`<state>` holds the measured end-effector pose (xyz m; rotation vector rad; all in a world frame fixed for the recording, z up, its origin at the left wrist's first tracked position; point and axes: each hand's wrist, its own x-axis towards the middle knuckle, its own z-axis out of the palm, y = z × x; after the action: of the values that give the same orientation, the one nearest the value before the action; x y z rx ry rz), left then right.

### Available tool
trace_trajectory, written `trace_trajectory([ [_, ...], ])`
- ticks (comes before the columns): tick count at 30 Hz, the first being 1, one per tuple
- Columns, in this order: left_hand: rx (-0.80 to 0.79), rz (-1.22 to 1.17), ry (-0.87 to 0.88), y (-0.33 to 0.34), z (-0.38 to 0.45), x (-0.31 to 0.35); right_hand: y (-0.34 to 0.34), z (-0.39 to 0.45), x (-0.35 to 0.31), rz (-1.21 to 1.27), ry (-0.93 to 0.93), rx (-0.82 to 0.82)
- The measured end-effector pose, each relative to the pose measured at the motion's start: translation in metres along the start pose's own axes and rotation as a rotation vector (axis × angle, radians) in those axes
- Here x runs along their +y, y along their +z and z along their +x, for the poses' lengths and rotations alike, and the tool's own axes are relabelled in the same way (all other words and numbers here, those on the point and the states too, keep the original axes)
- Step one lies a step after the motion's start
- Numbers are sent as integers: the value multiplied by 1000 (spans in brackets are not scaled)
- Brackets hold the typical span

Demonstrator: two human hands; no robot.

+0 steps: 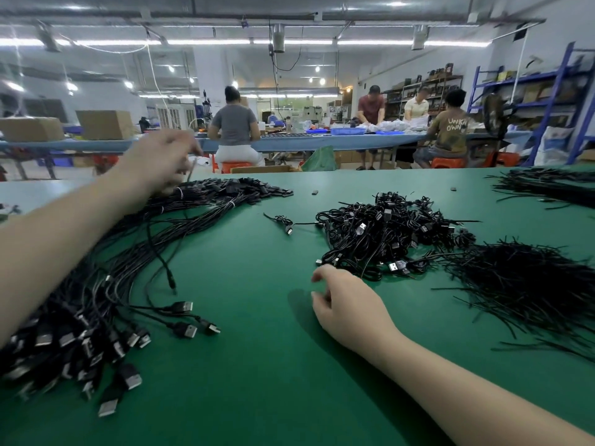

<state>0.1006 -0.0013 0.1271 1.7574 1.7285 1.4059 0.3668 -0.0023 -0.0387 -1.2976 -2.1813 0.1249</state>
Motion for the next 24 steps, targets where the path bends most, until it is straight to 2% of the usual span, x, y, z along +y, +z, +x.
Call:
trace_trajectory([
  [3,-197,128,111,46,-24,15,-14,1,-8,169,-173,252],
  [5,-303,162,201,84,-37,24,-31,10,-18,211,-278,323],
  [7,-302,84,217,116,-45,37,-50,26,-24,154,-281,321],
  [10,-230,-175,65,139,-45,52,-83,48,-17,-42,-271,307],
  [13,-338,-234,-5,143,-43,50,-112,59,0,53,-283,188],
  [15,-403,-225,-40,137,-41,40,-126,62,12,96,-244,217],
  [19,-565,-354,-130,106,-33,11,-145,62,40,246,-5,421],
  [21,-491,-383,-178,88,-28,0,-147,61,49,290,97,473],
  [23,-384,-462,-227,78,-25,-6,-144,62,51,307,165,415],
  [24,-330,-585,-263,76,-24,-7,-142,62,50,337,181,358],
])
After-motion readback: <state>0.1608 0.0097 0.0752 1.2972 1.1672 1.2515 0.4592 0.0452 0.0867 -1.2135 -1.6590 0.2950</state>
